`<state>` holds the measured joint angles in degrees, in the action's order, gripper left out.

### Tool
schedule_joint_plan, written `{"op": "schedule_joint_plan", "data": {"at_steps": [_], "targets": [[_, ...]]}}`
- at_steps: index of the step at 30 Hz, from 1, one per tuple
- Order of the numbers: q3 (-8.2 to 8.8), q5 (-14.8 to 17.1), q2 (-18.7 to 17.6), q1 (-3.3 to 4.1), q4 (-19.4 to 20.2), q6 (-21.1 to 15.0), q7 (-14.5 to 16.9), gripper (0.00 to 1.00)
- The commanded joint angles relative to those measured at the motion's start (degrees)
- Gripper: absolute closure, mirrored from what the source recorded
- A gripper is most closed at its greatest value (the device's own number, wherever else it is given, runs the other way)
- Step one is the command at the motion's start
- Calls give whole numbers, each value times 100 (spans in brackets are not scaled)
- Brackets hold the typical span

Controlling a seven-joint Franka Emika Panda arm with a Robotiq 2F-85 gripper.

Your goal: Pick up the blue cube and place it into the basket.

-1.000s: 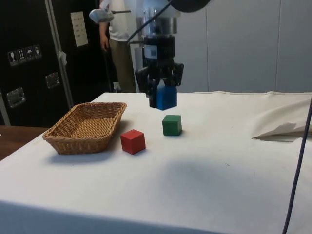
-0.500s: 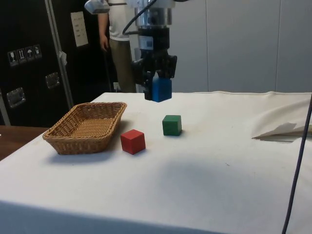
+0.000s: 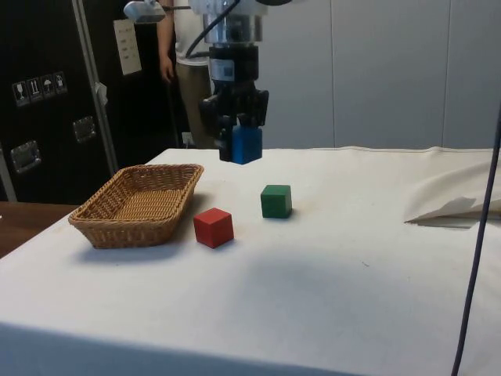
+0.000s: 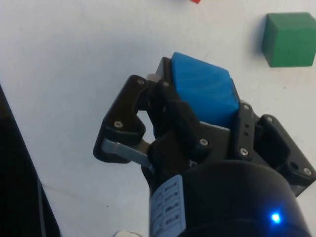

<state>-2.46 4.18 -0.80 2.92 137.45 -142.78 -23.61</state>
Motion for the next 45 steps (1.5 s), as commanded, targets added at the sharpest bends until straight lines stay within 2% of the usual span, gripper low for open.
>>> {"op": "schedule_joint_plan", "data": {"at_steps": [1, 2, 8, 10, 11, 12, 19, 20, 22, 28, 29, 31, 36, 37, 38, 45], "targets": [[0, 0, -34, -6, -46, 6, 29, 100], [0, 92, -126, -6, -183, 80, 149, 100], [29, 120, -458, -46, -619, 155, 315, 100], [40, 126, -556, -52, -751, 183, 350, 100], [57, 17, -510, -34, -682, 120, 252, 100], [52, 132, -613, -57, -825, 195, 367, 100], [103, 143, -1003, -109, -1358, 309, 476, 100], [132, 34, -968, -80, -1301, 246, 384, 100], [138, 138, -1152, -120, -1564, 350, 516, 100], [206, 120, -1507, -149, -2063, 487, 596, 100], [235, 34, -1495, -120, -2034, 441, 527, 100], [223, 115, -1610, -160, -2206, 521, 619, 100], [269, 97, -1879, -166, -2567, 596, 676, 100], [304, 34, -1874, -138, -2544, 533, 630, 100], [281, 86, -1988, -155, -2722, 630, 699, 100], [298, 57, -2418, -155, -3283, 722, 848, 100]]}}
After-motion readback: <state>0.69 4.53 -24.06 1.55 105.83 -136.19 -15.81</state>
